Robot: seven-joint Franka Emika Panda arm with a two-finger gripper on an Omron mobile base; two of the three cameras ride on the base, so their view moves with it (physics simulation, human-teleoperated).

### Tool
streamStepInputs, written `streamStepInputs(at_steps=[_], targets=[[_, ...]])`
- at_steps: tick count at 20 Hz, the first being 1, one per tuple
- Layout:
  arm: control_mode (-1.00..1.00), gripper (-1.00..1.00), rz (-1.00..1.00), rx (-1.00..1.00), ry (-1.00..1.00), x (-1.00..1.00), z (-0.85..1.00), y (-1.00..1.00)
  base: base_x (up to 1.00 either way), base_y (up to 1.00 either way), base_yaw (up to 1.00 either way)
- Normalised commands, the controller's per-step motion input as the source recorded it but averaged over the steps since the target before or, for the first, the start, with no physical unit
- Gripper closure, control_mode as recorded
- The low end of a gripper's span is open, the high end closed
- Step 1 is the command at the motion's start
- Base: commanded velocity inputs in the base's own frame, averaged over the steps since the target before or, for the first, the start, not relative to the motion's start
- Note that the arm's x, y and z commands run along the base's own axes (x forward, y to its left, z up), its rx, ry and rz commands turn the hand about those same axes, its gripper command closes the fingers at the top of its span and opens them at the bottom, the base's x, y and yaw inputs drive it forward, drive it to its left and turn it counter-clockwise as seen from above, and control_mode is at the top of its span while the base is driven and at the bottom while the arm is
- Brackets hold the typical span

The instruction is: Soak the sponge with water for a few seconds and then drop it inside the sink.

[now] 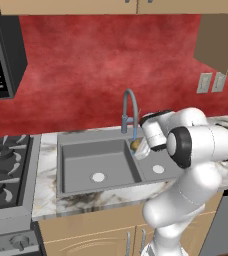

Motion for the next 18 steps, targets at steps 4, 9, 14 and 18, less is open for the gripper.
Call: streamStepInputs(at_steps=[4,9,14,18], targets=[[-1.00,1.00,0.00,0.00,0.00,0.21,-0.14,0.00,0.00,0.00,0.00],[-1.00,1.00,0.00,0.00,0.01,0.31,-0.06,0.00,0.00,0.00,0.00],[-1.00,1.00,0.00,0.00,0.02,0.28,0.00,0.00,0.00,0.00,0.00],[-1.00,1.00,0.00,0.00,0.04,0.29,0.00,0.00,0.00,0.00,0.00]])
